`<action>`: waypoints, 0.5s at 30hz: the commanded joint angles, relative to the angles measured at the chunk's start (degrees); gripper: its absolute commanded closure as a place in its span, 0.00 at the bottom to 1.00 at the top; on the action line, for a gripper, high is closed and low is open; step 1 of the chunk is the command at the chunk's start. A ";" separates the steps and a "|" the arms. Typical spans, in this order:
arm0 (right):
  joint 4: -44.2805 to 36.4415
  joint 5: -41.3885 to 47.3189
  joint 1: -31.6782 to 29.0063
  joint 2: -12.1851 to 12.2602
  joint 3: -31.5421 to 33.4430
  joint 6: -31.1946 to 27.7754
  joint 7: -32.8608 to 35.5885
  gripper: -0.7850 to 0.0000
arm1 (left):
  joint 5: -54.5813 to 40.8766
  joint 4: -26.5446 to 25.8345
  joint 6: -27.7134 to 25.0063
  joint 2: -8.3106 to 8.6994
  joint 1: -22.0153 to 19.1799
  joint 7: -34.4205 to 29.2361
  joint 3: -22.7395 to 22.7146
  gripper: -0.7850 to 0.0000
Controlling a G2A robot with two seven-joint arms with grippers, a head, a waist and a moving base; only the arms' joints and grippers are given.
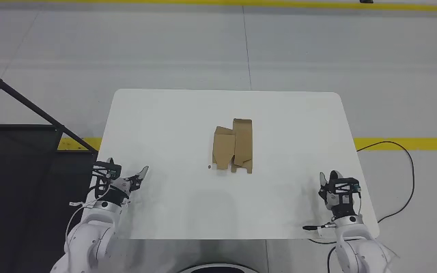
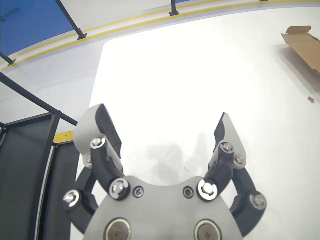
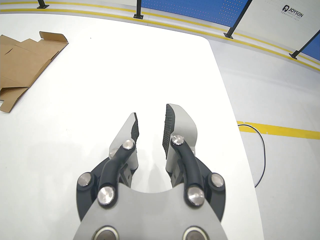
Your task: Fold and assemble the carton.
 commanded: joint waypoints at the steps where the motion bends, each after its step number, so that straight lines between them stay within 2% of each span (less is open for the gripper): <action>1: 0.00 0.00 0.00 0.00 0.00 0.00 0.00 0.65 | 0.00 0.00 0.00 0.00 0.00 0.00 0.00 0.00; 9: 0.00 0.00 0.00 0.00 0.00 0.00 0.00 0.65 | 0.00 0.00 0.00 0.00 0.00 0.00 0.00 0.00; 10: 0.00 0.00 0.00 0.00 0.00 0.00 0.00 0.00 | -0.08 0.00 -0.12 -0.01 -0.01 0.02 0.03 0.00; 15: 0.00 0.00 0.00 0.00 0.00 0.00 0.00 0.00 | -2.82 0.08 -2.06 -0.13 -0.89 -1.31 -0.06 0.00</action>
